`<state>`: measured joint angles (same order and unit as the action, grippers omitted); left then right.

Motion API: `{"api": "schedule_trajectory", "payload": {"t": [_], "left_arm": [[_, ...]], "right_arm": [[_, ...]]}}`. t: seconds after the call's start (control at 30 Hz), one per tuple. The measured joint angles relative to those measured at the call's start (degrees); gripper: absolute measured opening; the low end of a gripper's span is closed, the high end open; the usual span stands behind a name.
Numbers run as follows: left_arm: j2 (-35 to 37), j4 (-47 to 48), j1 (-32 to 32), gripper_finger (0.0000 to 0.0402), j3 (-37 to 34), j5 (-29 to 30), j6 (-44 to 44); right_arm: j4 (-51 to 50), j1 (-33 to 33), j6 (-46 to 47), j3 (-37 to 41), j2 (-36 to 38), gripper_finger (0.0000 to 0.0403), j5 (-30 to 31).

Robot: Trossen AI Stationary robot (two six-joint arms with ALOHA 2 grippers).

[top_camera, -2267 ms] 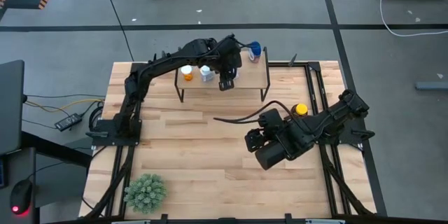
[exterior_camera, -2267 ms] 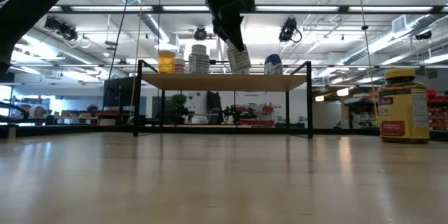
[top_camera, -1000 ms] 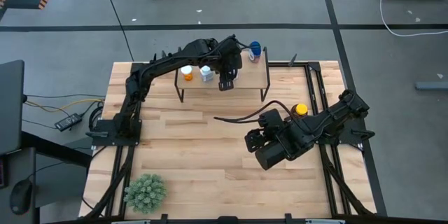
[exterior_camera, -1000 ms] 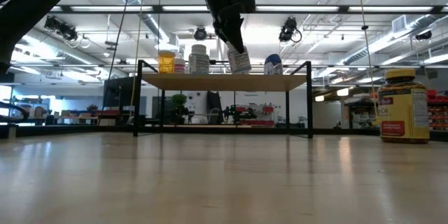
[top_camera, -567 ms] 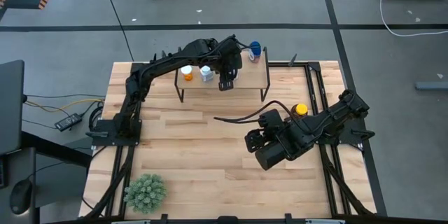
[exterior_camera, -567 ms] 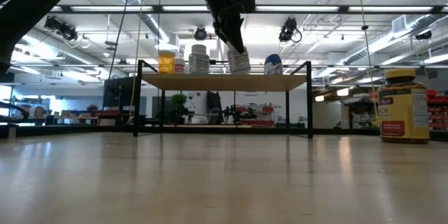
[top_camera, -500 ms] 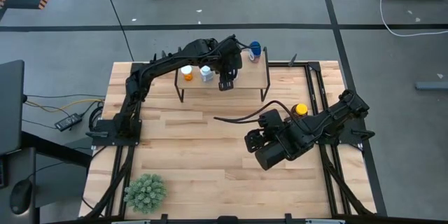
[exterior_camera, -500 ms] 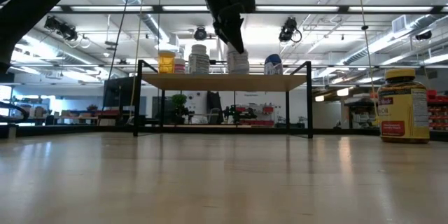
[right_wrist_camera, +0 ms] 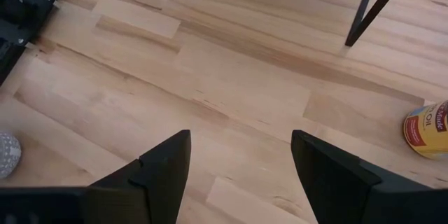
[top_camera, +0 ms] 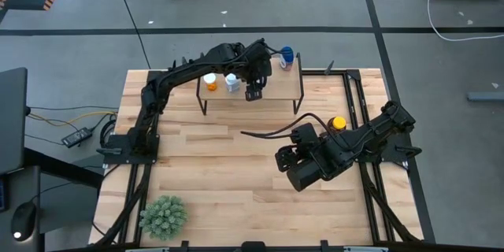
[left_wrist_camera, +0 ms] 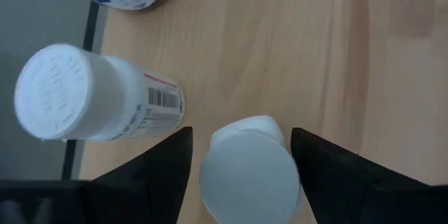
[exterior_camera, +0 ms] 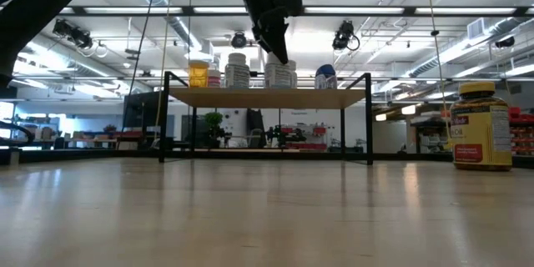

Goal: Pick and place medicine bottles onto shelf by color
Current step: Put the white and blue medicine bottle on the shelf aligned with the other white medicine bottle

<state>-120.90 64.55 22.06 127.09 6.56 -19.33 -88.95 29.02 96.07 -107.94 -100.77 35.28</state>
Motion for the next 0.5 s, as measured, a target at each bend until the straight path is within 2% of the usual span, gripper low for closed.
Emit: {"api": "schedule_trajectory", "payload": {"t": [0.5], "left_arm": [[0.2,-0.1,-0.2,0.0219,0.0,-1.3,-1.0]], "right_arm": [[0.0,0.0,0.4,0.0,0.0,0.0255,0.0]]}}
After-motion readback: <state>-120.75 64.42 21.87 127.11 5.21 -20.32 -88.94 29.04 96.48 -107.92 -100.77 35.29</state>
